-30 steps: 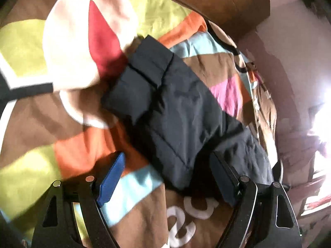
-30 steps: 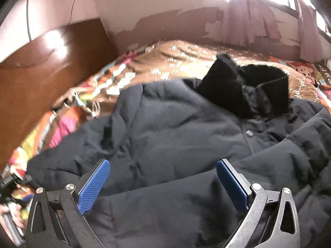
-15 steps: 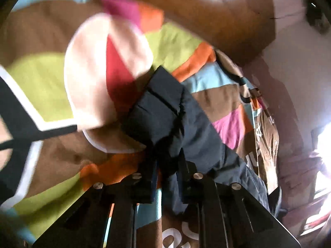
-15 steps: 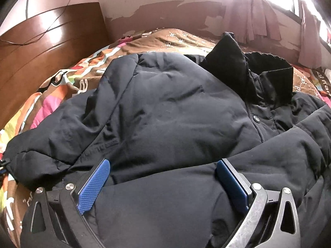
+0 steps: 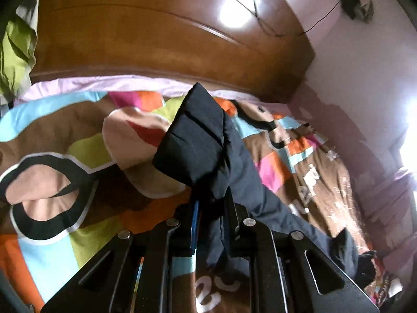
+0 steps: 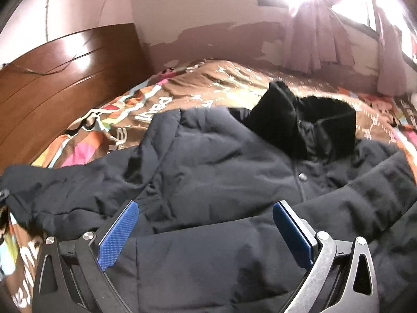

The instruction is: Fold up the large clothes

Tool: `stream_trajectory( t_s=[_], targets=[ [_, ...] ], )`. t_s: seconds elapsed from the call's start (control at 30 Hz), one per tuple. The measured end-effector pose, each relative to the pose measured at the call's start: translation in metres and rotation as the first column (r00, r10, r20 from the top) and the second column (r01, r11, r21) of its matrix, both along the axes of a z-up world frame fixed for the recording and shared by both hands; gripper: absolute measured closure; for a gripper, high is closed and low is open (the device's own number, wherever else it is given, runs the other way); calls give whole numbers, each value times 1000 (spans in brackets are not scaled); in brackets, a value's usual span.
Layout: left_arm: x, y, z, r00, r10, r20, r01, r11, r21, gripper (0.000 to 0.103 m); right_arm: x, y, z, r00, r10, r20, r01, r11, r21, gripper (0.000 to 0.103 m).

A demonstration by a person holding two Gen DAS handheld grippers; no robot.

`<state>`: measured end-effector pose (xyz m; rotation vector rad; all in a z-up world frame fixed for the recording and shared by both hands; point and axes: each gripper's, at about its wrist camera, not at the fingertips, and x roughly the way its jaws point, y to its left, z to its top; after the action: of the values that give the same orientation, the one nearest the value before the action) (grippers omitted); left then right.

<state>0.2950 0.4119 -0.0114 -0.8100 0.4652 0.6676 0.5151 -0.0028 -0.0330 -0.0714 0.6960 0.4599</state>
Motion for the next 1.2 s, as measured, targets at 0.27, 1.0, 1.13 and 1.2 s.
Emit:
stream_trajectory(
  t_s=[0.27,1.0,1.13,1.2],
  targets=[
    [-39,-41,56,979,-120,166,85,975,204,92,-19,-25,1,999,11,48,-10,1000,-23,0],
    [38,-246,175,642,-754,140,554,582,596,93,-22,-113,48,995,43,-90,-43,999,-5,0],
    [70,-305,175,542,-840,27,645,436,628,94,-25,-156,47,987,-6,-162,13,999,37,0],
    [83,-332,166,497,-868,-18,697,387,604,95,-29,-175,47,987,-21,-159,29,998,47,0]
  ],
)
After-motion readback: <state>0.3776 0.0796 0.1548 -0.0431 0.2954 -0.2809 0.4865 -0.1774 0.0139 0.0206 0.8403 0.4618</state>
